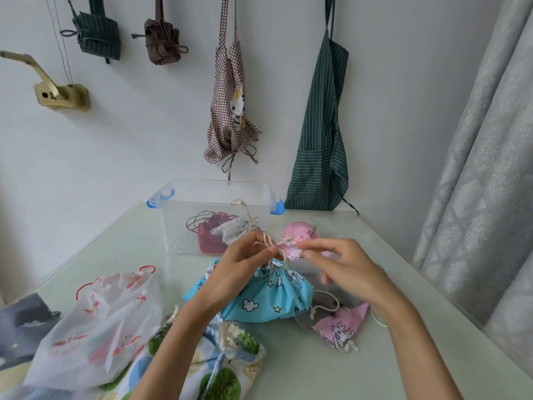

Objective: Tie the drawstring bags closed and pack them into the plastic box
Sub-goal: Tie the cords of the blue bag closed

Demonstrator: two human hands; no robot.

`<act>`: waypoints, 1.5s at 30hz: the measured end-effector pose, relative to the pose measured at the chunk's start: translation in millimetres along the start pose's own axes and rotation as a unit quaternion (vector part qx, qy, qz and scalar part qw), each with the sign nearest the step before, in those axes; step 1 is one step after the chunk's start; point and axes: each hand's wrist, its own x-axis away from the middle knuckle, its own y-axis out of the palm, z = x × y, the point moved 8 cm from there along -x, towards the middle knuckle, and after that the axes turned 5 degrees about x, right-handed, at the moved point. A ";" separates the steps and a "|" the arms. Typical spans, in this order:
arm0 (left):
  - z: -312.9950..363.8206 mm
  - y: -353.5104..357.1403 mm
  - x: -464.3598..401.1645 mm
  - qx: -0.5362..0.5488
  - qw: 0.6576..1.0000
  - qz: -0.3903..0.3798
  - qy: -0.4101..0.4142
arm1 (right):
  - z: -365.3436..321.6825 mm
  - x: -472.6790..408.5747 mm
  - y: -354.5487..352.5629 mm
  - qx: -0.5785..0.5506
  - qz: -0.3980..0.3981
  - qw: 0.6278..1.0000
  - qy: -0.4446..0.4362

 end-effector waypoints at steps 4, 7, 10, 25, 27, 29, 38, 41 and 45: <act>0.9 0.8 -2.2 -0.004 1.000 0.009 0.016 | -4.9 0.7 32.8 0.004 -0.063 0.998 -0.002; 3.8 -4.5 -2.7 -0.028 0.996 0.081 0.039 | -6.1 -2.4 18.3 -0.036 0.036 0.999 -0.021; 6.6 -12.1 2.2 -0.013 0.981 0.188 0.051 | -4.4 -2.2 3.2 -0.104 0.098 0.989 -0.029; -7.7 -21.5 1.9 0.141 0.970 0.176 -0.089 | 9.2 -2.0 10.6 -0.120 0.055 0.990 0.041; -7.2 -18.9 -0.2 0.150 0.972 0.150 -0.099 | 6.8 -1.9 10.0 -0.016 0.064 0.998 0.021; -12.2 -21.4 0.8 0.129 0.973 0.149 -0.118 | 4.9 -1.0 5.2 0.052 0.087 0.995 0.007; -18.2 -9.9 -1.0 0.111 0.977 0.084 -0.160 | -9.4 1.8 -10.2 0.044 0.139 0.989 -0.032; -16.2 -14.1 0.2 0.066 0.983 0.073 -0.157 | -5.3 3.6 -10.5 0.076 0.103 0.992 -0.015; -13.3 -17.3 0.0 0.000 0.990 0.063 -0.127 | -2.0 5.3 -5.6 0.121 0.061 0.991 0.015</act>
